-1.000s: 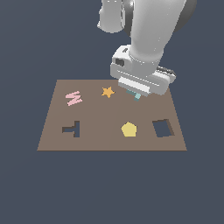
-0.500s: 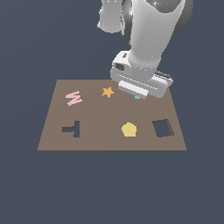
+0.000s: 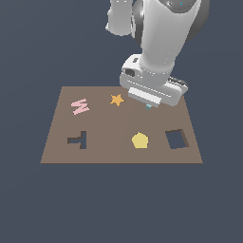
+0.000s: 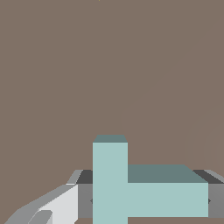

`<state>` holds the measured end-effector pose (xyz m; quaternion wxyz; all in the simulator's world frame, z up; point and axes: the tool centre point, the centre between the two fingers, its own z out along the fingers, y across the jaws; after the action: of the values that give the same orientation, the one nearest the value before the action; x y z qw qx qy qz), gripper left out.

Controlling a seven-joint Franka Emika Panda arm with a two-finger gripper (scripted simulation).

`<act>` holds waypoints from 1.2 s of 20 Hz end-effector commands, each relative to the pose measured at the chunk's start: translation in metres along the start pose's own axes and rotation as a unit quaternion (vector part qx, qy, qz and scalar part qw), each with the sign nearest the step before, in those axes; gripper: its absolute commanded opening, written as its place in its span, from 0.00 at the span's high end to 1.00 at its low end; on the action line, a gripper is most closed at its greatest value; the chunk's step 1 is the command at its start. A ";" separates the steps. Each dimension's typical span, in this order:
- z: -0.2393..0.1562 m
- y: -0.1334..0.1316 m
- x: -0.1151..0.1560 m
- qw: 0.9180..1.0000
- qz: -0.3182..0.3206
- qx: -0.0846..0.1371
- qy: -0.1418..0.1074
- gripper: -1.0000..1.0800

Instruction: Insert a designated object into the corresponding slot on a board.

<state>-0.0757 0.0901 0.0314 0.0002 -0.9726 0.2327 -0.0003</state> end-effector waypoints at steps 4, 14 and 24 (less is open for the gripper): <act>-0.002 0.000 0.000 1.000 0.000 0.000 0.000 1.00; -0.003 0.017 0.015 1.000 -0.023 0.000 0.000 1.00; -0.004 0.058 0.060 0.997 -0.083 0.000 0.000 1.00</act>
<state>-0.0527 0.0219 0.0352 0.0000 -0.9868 0.1619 0.0003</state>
